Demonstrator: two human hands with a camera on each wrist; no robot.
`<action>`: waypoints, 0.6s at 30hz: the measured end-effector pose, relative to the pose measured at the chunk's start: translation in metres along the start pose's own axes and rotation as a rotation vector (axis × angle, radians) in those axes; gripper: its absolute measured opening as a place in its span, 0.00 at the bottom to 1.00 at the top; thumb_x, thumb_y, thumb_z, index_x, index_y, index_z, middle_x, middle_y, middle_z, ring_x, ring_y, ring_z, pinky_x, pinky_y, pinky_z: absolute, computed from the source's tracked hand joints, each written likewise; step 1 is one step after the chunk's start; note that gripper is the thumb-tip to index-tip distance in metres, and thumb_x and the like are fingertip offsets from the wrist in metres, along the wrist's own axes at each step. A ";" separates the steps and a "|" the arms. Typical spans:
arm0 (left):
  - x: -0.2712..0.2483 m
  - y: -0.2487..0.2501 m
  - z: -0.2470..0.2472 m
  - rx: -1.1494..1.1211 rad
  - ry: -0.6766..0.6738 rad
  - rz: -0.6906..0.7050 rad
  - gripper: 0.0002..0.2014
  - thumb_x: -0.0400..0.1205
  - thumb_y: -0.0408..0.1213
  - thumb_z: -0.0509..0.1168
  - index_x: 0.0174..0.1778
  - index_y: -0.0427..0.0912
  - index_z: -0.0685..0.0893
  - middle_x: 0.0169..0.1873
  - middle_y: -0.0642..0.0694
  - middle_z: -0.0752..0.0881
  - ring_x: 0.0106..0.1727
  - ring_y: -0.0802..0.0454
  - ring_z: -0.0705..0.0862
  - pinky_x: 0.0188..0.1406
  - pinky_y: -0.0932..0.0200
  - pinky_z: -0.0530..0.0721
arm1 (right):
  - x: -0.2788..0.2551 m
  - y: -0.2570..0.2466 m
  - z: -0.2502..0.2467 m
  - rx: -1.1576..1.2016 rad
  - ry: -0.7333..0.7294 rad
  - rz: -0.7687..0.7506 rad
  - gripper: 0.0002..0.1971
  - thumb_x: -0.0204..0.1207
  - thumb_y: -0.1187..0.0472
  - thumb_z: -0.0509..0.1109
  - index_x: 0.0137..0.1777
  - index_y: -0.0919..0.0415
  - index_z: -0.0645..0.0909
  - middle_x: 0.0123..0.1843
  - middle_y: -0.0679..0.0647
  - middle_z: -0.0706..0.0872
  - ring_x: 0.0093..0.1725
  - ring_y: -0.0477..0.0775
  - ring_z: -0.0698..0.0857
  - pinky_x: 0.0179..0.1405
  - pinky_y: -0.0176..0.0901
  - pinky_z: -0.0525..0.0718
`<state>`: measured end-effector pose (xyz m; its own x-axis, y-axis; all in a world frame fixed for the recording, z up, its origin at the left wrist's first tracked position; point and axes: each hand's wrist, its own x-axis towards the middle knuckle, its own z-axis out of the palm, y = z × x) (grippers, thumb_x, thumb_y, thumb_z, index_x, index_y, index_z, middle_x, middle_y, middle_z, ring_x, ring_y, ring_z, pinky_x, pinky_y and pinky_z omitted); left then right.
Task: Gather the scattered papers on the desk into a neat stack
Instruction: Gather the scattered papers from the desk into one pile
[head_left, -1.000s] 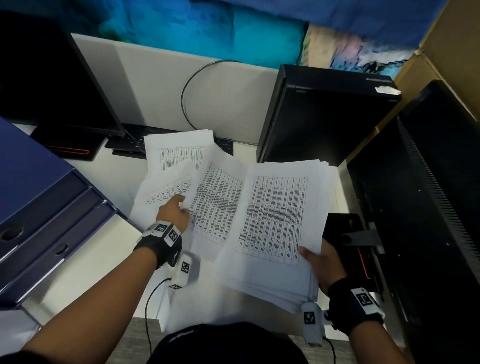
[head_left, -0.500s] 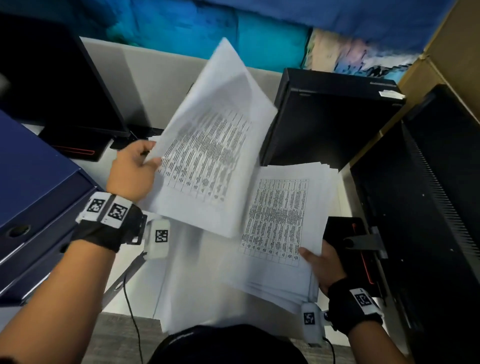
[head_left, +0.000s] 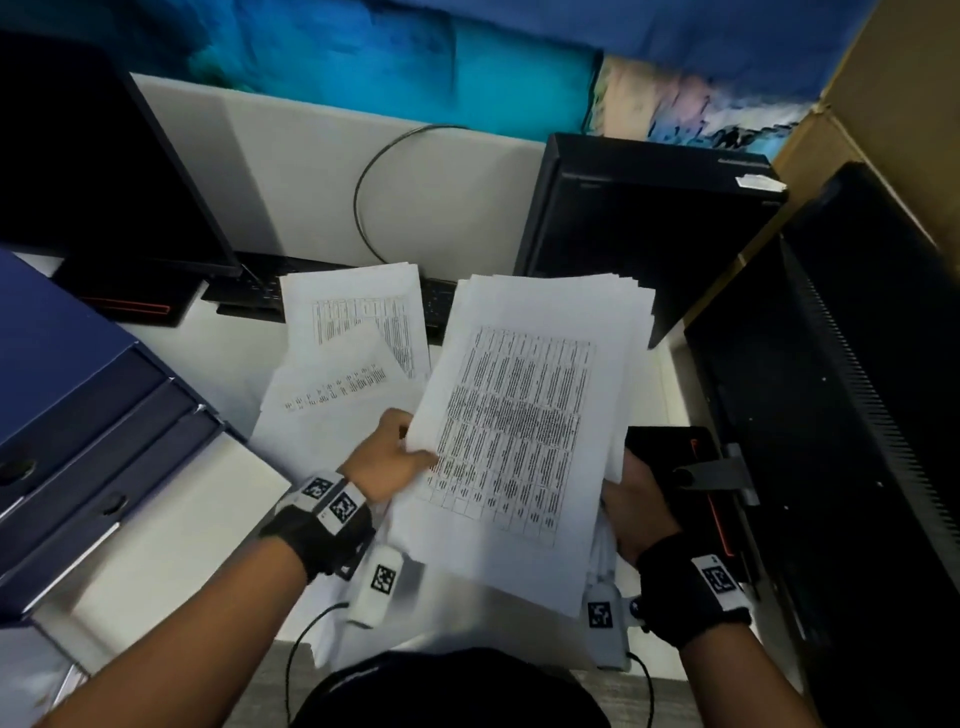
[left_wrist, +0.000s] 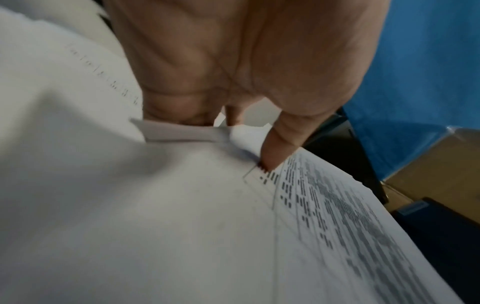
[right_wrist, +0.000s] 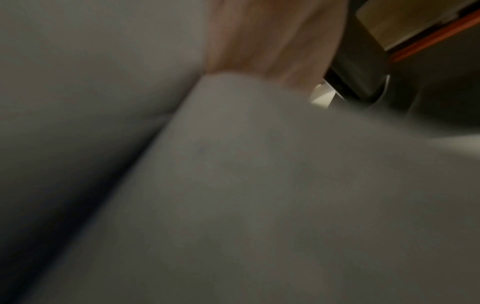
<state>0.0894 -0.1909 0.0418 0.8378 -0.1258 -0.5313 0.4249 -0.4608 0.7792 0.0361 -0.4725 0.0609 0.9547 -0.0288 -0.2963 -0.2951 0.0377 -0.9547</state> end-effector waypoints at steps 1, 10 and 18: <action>0.002 -0.003 0.001 -0.127 0.003 -0.009 0.33 0.68 0.45 0.76 0.65 0.48 0.69 0.56 0.45 0.85 0.52 0.47 0.85 0.52 0.49 0.85 | -0.001 -0.001 0.000 0.001 -0.012 0.005 0.16 0.80 0.76 0.65 0.56 0.56 0.86 0.52 0.53 0.93 0.53 0.53 0.91 0.47 0.44 0.90; 0.012 -0.008 0.012 -0.135 0.087 0.206 0.20 0.74 0.37 0.73 0.59 0.54 0.76 0.48 0.51 0.83 0.51 0.47 0.82 0.50 0.49 0.85 | 0.004 0.001 0.002 0.237 0.020 0.216 0.23 0.78 0.40 0.66 0.63 0.54 0.85 0.60 0.54 0.91 0.61 0.55 0.89 0.64 0.57 0.82; 0.025 -0.014 0.025 0.044 0.094 0.162 0.15 0.81 0.40 0.68 0.63 0.49 0.76 0.51 0.51 0.84 0.50 0.51 0.83 0.46 0.56 0.80 | 0.007 0.019 -0.003 -0.108 0.114 0.133 0.16 0.79 0.73 0.68 0.60 0.54 0.83 0.53 0.50 0.92 0.56 0.53 0.90 0.57 0.51 0.87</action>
<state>0.0957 -0.2092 0.0095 0.9233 -0.1195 -0.3649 0.2681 -0.4799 0.8354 0.0374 -0.4750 0.0402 0.8981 -0.1435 -0.4157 -0.4270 -0.0586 -0.9023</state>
